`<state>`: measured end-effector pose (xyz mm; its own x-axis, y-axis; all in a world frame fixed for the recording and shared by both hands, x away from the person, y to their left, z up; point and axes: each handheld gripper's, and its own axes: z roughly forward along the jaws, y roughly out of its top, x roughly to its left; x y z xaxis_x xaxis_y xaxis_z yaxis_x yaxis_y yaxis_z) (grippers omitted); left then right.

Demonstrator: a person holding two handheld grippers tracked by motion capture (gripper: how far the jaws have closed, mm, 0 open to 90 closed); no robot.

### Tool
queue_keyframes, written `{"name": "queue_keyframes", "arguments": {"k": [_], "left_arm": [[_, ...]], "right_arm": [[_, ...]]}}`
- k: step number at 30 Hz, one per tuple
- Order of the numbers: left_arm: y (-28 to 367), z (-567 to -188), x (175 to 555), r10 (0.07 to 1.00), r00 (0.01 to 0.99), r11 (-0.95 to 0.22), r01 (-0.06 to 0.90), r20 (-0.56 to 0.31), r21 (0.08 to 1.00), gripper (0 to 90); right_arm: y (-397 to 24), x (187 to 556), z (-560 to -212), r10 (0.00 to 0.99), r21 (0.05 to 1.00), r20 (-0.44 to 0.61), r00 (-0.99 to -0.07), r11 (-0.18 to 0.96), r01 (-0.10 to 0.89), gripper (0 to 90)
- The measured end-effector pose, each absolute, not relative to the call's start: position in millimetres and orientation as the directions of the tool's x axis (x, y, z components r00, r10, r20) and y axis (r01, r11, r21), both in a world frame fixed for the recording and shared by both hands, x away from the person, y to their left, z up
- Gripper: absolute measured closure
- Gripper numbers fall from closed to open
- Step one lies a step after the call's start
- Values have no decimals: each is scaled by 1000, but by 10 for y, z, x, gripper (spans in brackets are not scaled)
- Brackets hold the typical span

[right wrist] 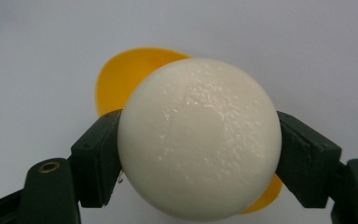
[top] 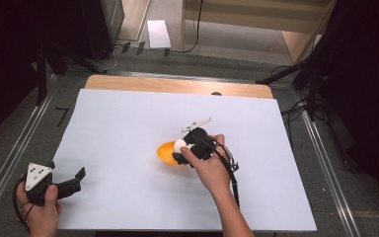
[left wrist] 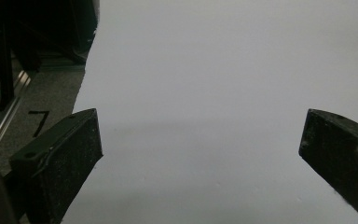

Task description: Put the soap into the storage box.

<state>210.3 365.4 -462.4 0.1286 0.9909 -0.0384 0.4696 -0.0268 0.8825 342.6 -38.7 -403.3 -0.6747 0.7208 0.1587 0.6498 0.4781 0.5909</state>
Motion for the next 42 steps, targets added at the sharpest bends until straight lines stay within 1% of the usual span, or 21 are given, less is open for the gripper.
{"name": "queue_keyframes", "arguments": {"k": [7, 12, 15, 17, 19, 23, 30, 34, 39, 42], "left_arm": [[3650, -4623, 2102, 991, 128, -29, 471, -36, 882, 0], [3648, -4622, 2100, 991, 129, -31, 470, -34, 882, 0], [3650, -4622, 2100, 991, 131, -30, 471, -36, 882, 0], [3648, -4623, 2101, 991, 131, -30, 470, -36, 882, 0], [3648, -4621, 2100, 991, 132, -34, 471, -33, 881, 0], [3652, -4622, 2097, 991, 132, -30, 468, -36, 883, 0], [3647, -4622, 2101, 991, 131, -32, 472, -34, 881, 0], [3647, -4621, 2100, 990, 135, -35, 473, -33, 880, 0], [3647, -4620, 2098, 990, 134, -35, 474, -33, 880, 0], [3646, -4619, 2093, 991, 134, -38, 471, -29, 881, 0]], "right_arm": [[-272, 3449, -4090, 733, 575, 172, -658, 468, 672, 248], [-211, 3461, -4148, 761, 553, 166, -627, 455, 698, 248], [-214, 3462, -4155, 768, 554, 173, -616, 442, 706, 252], [-235, 3467, -4137, 760, 567, 218, -612, 412, 713, 257], [-235, 3461, -4124, 762, 568, 201, -616, 422, 707, 250], [-268, 3437, -4131, 761, 563, 184, -623, 438, 701, 202], [-479, 3387, -4115, 743, 611, 221, -631, 399, 684, 136], [-593, 3335, -4107, 727, 631, 232, -646, 394, 669, 122], [-731, 3250, -4110, 713, 665, 229, -663, 383, 641, 29], [-838, 3212, -4122, 717, 682, 220, -662, 372, 630, 4]]}}
